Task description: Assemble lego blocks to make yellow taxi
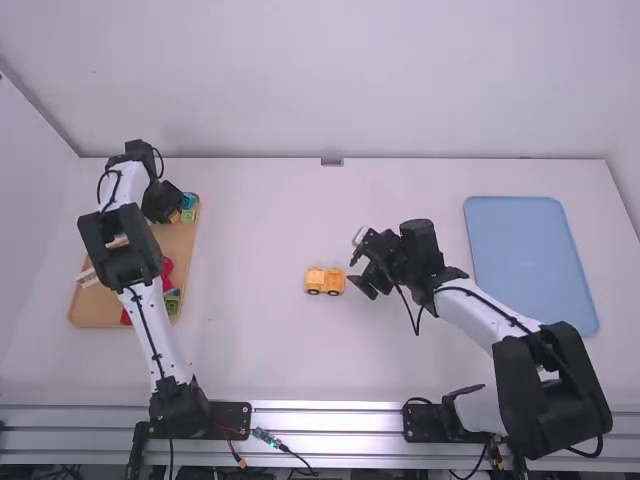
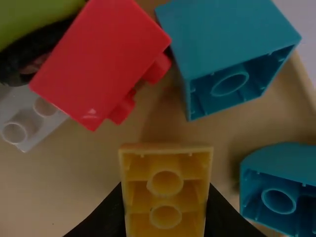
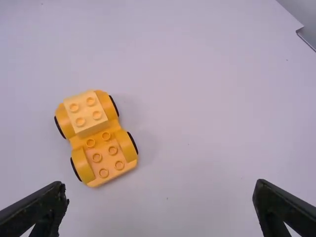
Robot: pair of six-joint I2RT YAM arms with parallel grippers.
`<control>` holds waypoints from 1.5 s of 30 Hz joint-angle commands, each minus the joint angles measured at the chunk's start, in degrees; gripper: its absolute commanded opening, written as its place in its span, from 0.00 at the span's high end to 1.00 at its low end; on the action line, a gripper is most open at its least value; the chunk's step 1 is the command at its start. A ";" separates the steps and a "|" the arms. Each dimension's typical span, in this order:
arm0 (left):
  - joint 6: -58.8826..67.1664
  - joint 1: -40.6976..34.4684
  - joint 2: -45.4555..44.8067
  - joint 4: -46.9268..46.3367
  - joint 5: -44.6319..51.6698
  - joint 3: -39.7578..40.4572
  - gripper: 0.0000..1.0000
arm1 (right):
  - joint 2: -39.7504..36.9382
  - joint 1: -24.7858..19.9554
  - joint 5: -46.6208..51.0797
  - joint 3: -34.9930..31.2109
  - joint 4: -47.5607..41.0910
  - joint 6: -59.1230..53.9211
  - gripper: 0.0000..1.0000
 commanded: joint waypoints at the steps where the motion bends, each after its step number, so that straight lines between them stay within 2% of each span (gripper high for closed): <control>1: -0.28 -0.52 0.46 -0.28 1.11 -0.85 0.73 | -0.71 0.09 -0.11 0.74 -0.07 0.12 0.01; 3: -0.33 -0.50 0.46 -0.31 1.14 -0.85 0.71 | -0.71 0.07 -0.07 0.74 -0.09 0.10 0.01; 4: -0.31 -0.52 0.46 -0.31 1.09 -0.85 0.59 | -0.71 0.00 -0.09 0.74 -0.09 0.12 0.01; 5: -0.31 -0.52 0.46 -0.26 1.09 -0.85 0.57 | -0.71 0.00 -0.09 0.74 -0.09 0.12 0.01; 7: -0.28 -0.48 0.44 -0.02 1.11 -0.85 0.62 | -0.71 0.02 -0.09 0.74 -0.07 0.10 0.01; 9: -0.31 -0.09 0.44 -0.11 1.16 -0.59 0.93 | -0.71 0.13 -0.07 0.74 -0.04 0.08 0.01; 10: -0.33 -0.07 0.44 -0.31 1.22 -0.48 0.98 | -0.71 0.00 -0.09 0.74 -0.07 0.10 0.01; 27: -0.33 0.24 0.11 -1.95 1.27 0.24 0.96 | -0.71 0.00 -0.09 0.74 -0.04 0.08 0.01; 34: -0.26 0.24 0.09 -10.97 -3.32 9.05 0.98 | -0.71 0.00 -0.74 0.74 0.83 0.36 0.01; 42: 5.46 -0.76 -0.55 -22.36 -2.78 23.21 0.98 | -0.71 0.02 -0.50 0.76 4.66 6.16 0.01; 45: 6.40 -2.38 -0.57 -24.55 -2.80 25.77 0.98 | -0.71 0.00 -0.70 0.76 6.49 8.17 0.01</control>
